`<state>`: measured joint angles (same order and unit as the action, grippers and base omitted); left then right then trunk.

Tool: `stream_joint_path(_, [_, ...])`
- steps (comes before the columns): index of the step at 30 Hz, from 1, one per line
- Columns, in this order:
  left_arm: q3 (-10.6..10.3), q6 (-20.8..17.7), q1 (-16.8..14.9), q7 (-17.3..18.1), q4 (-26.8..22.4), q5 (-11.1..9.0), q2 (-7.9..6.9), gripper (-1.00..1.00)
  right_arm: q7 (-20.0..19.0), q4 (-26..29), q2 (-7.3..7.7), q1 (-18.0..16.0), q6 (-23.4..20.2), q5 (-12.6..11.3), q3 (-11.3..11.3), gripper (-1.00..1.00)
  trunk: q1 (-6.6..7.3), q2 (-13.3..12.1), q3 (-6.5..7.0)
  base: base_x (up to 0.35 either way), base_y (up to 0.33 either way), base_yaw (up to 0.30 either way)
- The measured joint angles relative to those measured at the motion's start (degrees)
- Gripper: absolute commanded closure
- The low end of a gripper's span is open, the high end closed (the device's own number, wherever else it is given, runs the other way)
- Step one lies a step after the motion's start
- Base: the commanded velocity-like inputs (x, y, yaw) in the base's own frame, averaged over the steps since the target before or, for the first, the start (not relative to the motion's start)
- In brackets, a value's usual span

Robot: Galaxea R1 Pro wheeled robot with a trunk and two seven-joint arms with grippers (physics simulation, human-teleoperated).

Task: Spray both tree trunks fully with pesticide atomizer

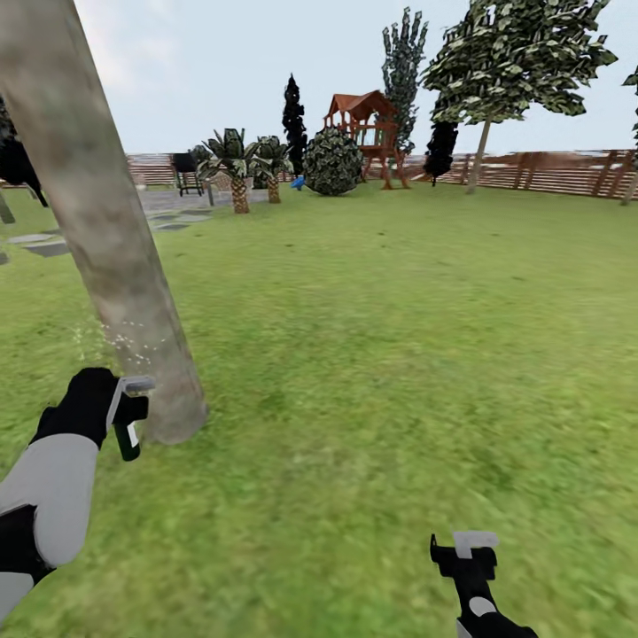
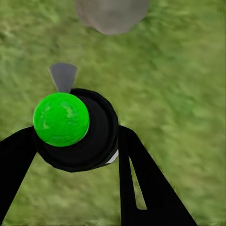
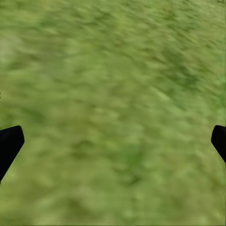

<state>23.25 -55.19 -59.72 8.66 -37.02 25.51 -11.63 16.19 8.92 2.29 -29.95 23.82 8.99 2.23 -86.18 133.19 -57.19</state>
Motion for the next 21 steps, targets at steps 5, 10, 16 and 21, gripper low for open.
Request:
stream_joint_path(5, [-0.33, 0.37, 3.04, 0.1, -0.02, -0.54, 0.2, 1.0, 0.0, 0.0, 0.0, 0.0, 0.0, 0.0, 0.0, -1.0, 0.0, 0.0, 0.01, 0.155, -0.251, 0.277])
stream_joint_path(10, [-0.35, 0.23, 3.42, 0.1, 0.4, -0.89, 1.51, 1.0, 0.0, 0.0, 0.0, 0.0, 0.0, 0.0, -0.01, -1.0, 0.01, 0.0, 0.01, 0.199, -0.223, 0.277])
stream_joint_path(16, [-0.19, 0.24, 3.43, 0.05, 0.18, -0.69, 2.37, 1.0, 0.0, 0.01, 0.0, 0.01, 0.0, 0.0, 0.0, -1.0, 0.01, 0.0, 0.01, 0.241, -0.187, 0.215])
stream_joint_path(21, [0.07, 0.3, 3.42, 0.07, 0.3, -0.65, 2.51, 1.0, -0.01, 0.02, 0.08, 0.02, -0.01, 0.0, 0.0, -1.0, 0.02, 0.01, 0.01, 0.29, -0.126, 0.016])
